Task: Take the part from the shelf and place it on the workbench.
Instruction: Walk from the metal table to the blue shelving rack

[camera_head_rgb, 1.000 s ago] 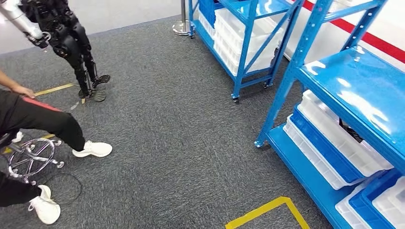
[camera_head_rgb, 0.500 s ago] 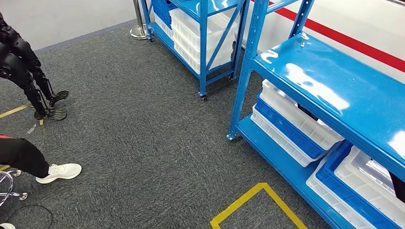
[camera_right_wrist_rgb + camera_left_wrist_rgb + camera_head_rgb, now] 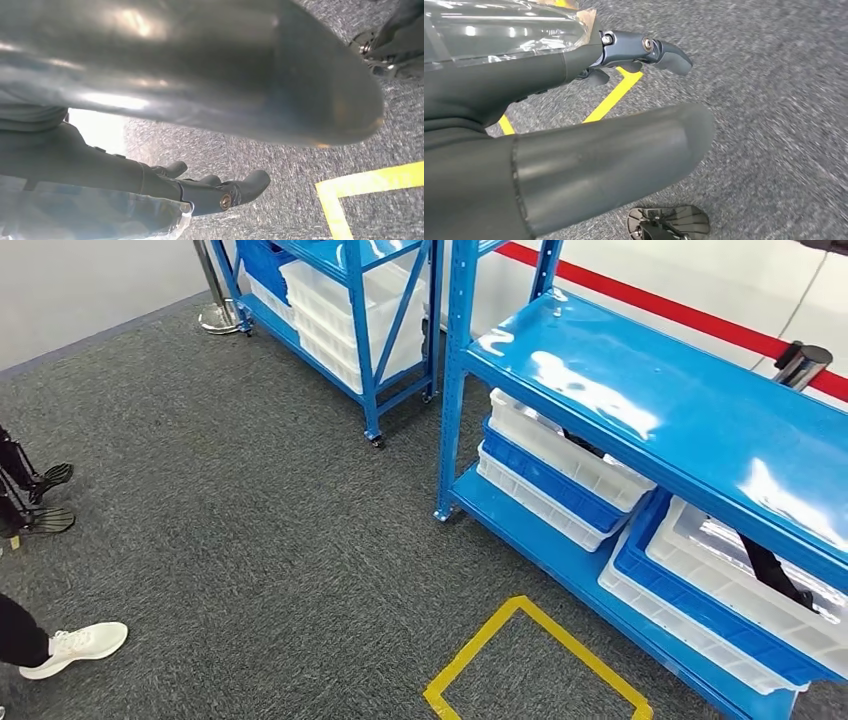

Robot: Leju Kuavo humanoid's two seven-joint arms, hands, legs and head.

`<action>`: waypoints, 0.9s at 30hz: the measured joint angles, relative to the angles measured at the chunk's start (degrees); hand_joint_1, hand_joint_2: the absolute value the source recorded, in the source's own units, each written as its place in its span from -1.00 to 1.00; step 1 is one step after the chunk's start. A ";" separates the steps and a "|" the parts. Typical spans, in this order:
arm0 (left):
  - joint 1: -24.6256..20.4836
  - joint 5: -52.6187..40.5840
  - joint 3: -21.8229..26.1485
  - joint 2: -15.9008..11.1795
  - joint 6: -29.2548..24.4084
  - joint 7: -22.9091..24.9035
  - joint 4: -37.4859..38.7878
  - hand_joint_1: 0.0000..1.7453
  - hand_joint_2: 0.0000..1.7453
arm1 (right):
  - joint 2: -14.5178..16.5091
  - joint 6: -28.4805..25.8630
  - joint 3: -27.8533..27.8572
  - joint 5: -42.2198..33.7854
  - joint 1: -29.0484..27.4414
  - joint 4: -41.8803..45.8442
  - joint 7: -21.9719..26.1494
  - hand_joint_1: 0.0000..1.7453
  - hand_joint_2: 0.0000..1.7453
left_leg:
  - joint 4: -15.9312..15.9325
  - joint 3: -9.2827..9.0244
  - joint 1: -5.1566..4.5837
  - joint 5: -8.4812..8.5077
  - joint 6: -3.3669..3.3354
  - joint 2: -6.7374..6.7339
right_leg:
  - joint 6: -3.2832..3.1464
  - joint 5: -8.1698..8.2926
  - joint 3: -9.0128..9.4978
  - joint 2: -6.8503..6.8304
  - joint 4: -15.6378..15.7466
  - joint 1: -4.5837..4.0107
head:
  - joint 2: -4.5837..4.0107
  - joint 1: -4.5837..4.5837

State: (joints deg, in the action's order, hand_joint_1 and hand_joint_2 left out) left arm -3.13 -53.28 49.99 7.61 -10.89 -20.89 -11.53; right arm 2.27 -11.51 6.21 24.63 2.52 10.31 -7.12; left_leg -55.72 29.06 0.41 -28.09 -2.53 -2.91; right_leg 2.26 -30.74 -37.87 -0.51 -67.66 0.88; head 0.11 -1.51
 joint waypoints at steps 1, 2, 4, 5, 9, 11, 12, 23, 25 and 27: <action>0.01 -0.02 0.00 0.02 0.07 0.01 -0.02 -1.00 -1.00 | -0.07 0.05 0.00 0.00 -0.01 0.00 -0.03 -1.00 -1.00 | -0.27 -0.10 -0.09 -0.32 0.53 -1.46 | 0.54 1.16 1.98 -1.15 3.02 0.26 | 0.00 0.07; -0.06 -0.03 -0.01 0.06 0.13 0.01 -0.03 -1.00 -1.00 | -0.15 0.10 0.00 0.00 -0.05 0.01 -0.05 -1.00 -1.00 | -0.55 -0.29 -0.14 -0.67 1.11 -2.94 | 0.96 2.44 4.10 -2.17 6.43 0.47 | 0.00 0.12; -0.31 -0.05 -0.01 0.09 0.23 -0.04 -0.05 -1.00 -1.00 | -0.23 0.10 0.00 0.00 -0.11 0.01 -0.05 -1.00 -1.00 | -0.81 -0.81 -0.05 -1.20 2.03 -4.35 | 0.35 3.59 6.01 -2.27 10.26 0.53 | 0.00 0.28; -0.46 -0.08 -0.02 0.11 0.31 -0.08 -0.05 -1.00 -1.00 | -0.26 0.10 0.00 0.00 -0.17 0.01 -0.06 -1.00 -1.00 | -1.01 -0.93 0.19 -1.56 2.39 -3.96 | -0.06 3.57 6.01 -1.69 10.28 0.65 | 0.00 0.30; -0.42 -0.17 -0.02 0.11 0.49 -0.22 -0.04 -1.00 -1.00 | -0.29 0.10 0.00 0.05 -0.05 0.01 -0.15 -1.00 -1.00 | -11.31 3.45 0.74 -8.29 3.04 2.20 | -1.54 4.04 6.01 0.81 10.32 0.65 | 0.00 0.50; -0.17 -0.21 -0.01 0.11 0.51 -0.21 -0.02 -1.00 -1.00 | -0.24 0.09 0.00 0.14 -0.06 0.01 -0.26 -1.00 -1.00 | -17.16 6.46 0.72 -10.14 2.81 2.85 | -1.80 4.17 5.87 2.42 10.28 0.28 | 0.00 0.52; -0.11 -0.21 0.00 0.11 0.52 -0.19 -0.02 -1.00 -1.00 | -0.24 0.09 0.00 0.19 -0.10 0.01 -0.35 -1.00 -1.00 | -17.27 6.71 0.72 -9.31 2.61 2.97 | -1.83 4.20 5.89 3.27 10.24 0.17 | 0.00 0.51; -0.23 -0.57 0.00 0.18 0.61 -0.10 -0.02 -1.00 -1.00 | -0.14 -0.15 0.00 0.66 -0.12 -0.03 -0.76 -1.00 -1.00 | -0.19 0.24 0.33 0.30 -0.21 3.83 | -0.11 2.31 1.87 4.15 5.35 -0.21 | 0.00 0.09; -0.10 -0.59 0.00 0.19 0.61 -0.14 -0.01 -1.00 -1.00 | -0.14 -0.15 0.00 0.71 0.01 -0.03 -0.83 -1.00 -1.00 | -0.08 0.36 0.13 0.40 -0.41 1.92 | -0.32 -1.14 -1.75 1.82 -2.24 -0.22 | 0.00 -0.16; -0.03 -0.68 0.00 0.21 0.62 -0.18 -0.01 -1.00 -1.00 | -0.16 -0.15 0.00 0.68 -0.11 -0.03 -0.89 -1.00 -1.00 | -0.11 0.47 0.05 0.35 -0.37 0.06 | 0.27 -2.28 -3.05 1.21 -5.92 -0.07 | 0.00 -0.16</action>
State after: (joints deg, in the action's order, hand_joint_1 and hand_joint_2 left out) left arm -3.15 -53.95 49.99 7.82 -10.27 -21.07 -11.54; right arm 2.11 -11.65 6.21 25.31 2.41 10.27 -8.01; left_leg -55.83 29.53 0.46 -27.74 -2.90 -2.84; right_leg 2.52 -33.02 -40.92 0.70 -73.58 0.81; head 0.11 -1.67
